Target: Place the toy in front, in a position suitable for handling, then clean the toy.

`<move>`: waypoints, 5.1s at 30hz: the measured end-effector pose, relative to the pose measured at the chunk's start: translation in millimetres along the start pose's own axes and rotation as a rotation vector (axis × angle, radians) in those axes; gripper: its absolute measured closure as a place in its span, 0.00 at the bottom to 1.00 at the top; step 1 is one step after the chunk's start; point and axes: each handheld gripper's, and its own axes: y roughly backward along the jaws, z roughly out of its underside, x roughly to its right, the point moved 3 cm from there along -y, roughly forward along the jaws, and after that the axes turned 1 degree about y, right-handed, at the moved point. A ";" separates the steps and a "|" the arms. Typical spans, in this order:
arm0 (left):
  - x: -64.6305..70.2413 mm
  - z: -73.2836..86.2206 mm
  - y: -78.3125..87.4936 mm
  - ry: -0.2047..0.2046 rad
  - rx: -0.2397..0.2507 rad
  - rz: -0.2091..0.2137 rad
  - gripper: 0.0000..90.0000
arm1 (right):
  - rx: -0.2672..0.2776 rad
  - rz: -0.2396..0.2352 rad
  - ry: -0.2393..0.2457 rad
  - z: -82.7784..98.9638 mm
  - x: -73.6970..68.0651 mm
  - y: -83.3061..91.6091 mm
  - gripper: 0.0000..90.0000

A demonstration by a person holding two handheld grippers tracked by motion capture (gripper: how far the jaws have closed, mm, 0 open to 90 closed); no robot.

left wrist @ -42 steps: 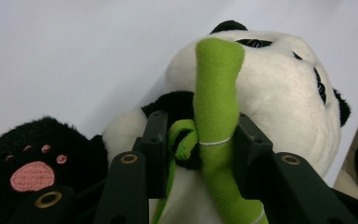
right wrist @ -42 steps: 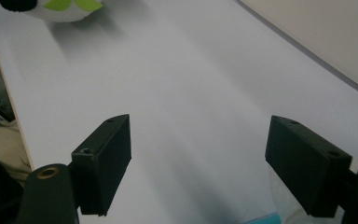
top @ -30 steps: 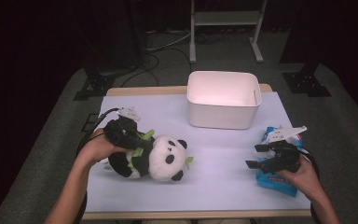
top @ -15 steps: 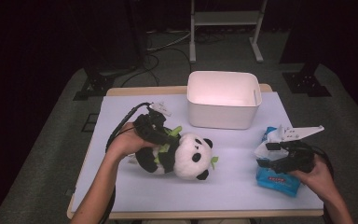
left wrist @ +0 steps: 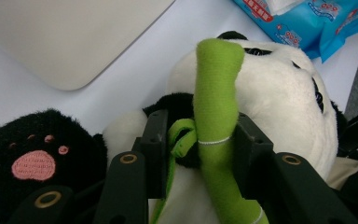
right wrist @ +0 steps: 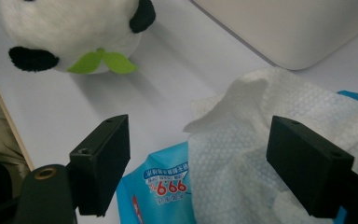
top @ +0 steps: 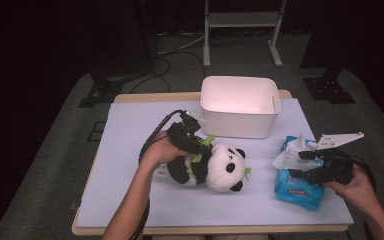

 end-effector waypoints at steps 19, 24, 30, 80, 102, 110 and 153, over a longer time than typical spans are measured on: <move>21.3 9.2 -38.6 0.006 -0.003 0.022 0.66 | -0.056 0.050 -0.039 14.7 14.3 10.8 0.22; 20.0 10.5 -36.2 0.000 0.003 0.038 0.58 | -0.084 0.054 -0.044 11.5 16.9 3.0 0.23; 19.6 14.4 -28.4 -0.013 0.031 0.066 0.49 | -0.139 0.100 -0.042 6.1 21.8 -15.1 0.31; 1.6 93.6 27.1 -0.071 0.199 0.063 0.22 | -0.069 0.010 -0.216 -26.2 45.0 19.7 0.99; -1.8 98.6 11.8 -0.080 0.229 0.111 0.22 | -0.006 -0.115 -0.069 -105.0 4.0 23.6 0.99; -4.4 103.8 8.6 -0.076 0.248 0.153 0.29 | -0.011 -0.183 0.011 -131.4 -18.3 6.7 0.98; -0.6 104.5 0.8 -0.087 0.203 0.151 0.27 | -0.251 -0.312 0.239 -131.6 -98.7 -97.6 0.82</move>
